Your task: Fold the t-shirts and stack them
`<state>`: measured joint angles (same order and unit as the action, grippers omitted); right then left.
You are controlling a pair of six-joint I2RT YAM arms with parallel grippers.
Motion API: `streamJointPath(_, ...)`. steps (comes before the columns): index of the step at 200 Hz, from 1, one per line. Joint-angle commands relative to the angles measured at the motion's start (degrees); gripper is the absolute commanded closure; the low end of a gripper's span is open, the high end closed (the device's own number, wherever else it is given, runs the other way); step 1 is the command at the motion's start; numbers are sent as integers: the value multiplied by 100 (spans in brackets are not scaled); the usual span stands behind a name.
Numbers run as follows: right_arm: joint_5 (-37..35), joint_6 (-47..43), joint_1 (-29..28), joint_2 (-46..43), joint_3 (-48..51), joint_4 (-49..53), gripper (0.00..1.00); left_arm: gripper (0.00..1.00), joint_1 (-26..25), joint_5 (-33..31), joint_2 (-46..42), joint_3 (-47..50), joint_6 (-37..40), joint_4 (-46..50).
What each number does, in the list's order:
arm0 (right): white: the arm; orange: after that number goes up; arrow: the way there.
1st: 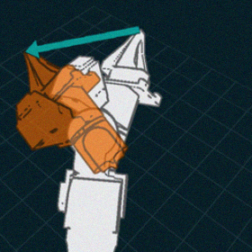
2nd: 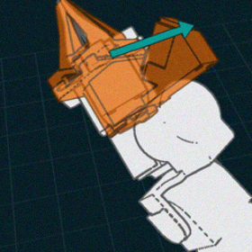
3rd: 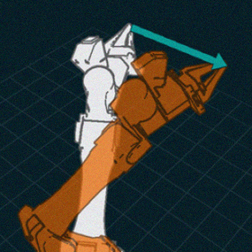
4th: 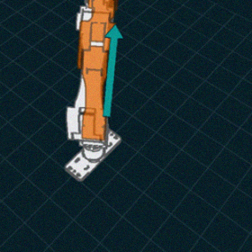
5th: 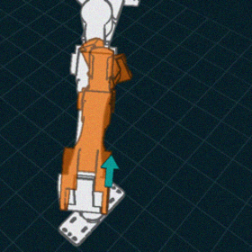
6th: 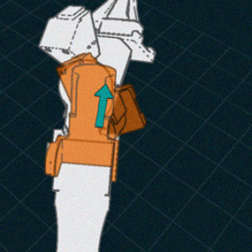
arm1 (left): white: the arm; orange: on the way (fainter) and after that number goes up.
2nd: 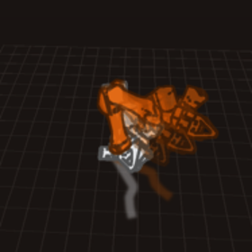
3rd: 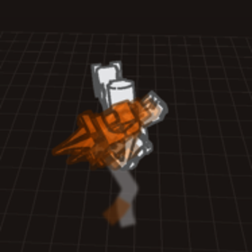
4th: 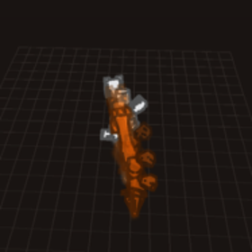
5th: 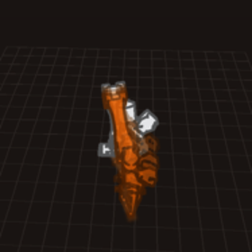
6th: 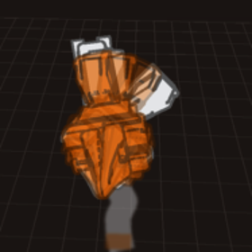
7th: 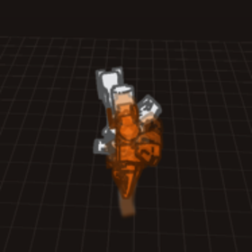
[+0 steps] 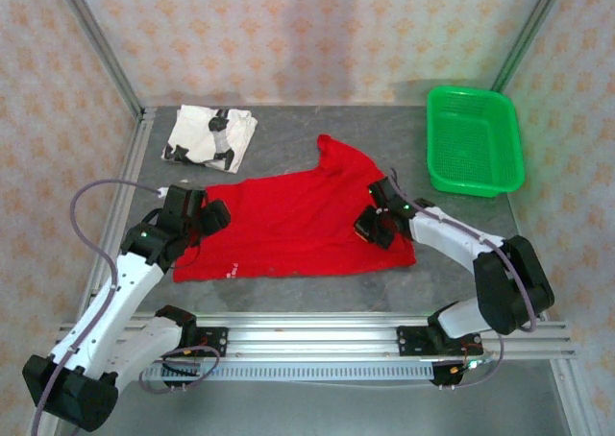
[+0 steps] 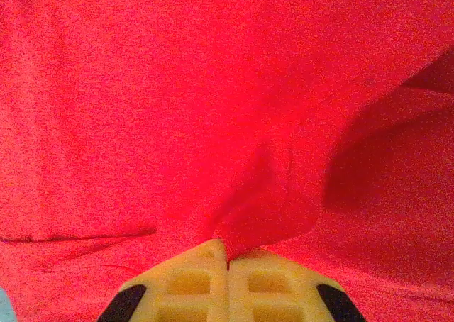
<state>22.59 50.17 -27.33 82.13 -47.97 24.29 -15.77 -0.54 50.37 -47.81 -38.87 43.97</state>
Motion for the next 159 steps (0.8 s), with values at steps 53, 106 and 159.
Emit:
streamJointPath(53,-308,-678,24,1214,-1375,511,100,23,-7,-250,-290,395,-50,366)
streamJointPath(106,17,-932,15,2181,-2236,439,100,23,-7,-304,-539,535,-60,659)
streamJointPath(159,375,-1297,-27,2665,-2802,505,100,23,-7,-352,-924,812,-172,856)
